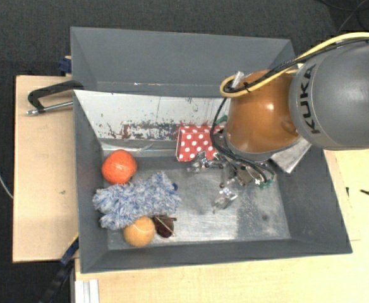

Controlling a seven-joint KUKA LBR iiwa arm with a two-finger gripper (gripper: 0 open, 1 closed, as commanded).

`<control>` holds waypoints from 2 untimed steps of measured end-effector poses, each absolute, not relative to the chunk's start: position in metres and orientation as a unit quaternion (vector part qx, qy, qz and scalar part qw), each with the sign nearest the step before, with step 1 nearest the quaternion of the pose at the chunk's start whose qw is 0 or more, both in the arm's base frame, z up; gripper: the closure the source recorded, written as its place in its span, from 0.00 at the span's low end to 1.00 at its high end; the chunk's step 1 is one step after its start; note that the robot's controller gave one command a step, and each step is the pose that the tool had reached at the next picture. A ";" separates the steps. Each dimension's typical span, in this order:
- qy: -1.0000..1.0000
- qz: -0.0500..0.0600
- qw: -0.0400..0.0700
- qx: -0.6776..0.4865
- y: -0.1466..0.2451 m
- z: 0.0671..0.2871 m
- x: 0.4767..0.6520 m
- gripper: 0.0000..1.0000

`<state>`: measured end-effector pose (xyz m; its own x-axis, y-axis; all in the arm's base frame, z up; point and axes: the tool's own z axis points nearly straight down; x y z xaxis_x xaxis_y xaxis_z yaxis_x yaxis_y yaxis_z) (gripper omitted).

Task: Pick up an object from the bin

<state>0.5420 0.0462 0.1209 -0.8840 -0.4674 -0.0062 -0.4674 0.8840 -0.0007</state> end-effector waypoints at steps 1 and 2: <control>0.947 0.002 0.005 -0.322 0.168 0.079 0.554 1.00; 0.947 0.002 0.005 -0.321 0.168 0.079 0.554 1.00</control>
Offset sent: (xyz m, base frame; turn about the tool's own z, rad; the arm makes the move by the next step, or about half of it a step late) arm 0.0000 0.0000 0.0000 0.0000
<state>0.5540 0.1677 0.0791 -0.7934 -0.6085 -0.0114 -0.6086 0.7935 -0.0001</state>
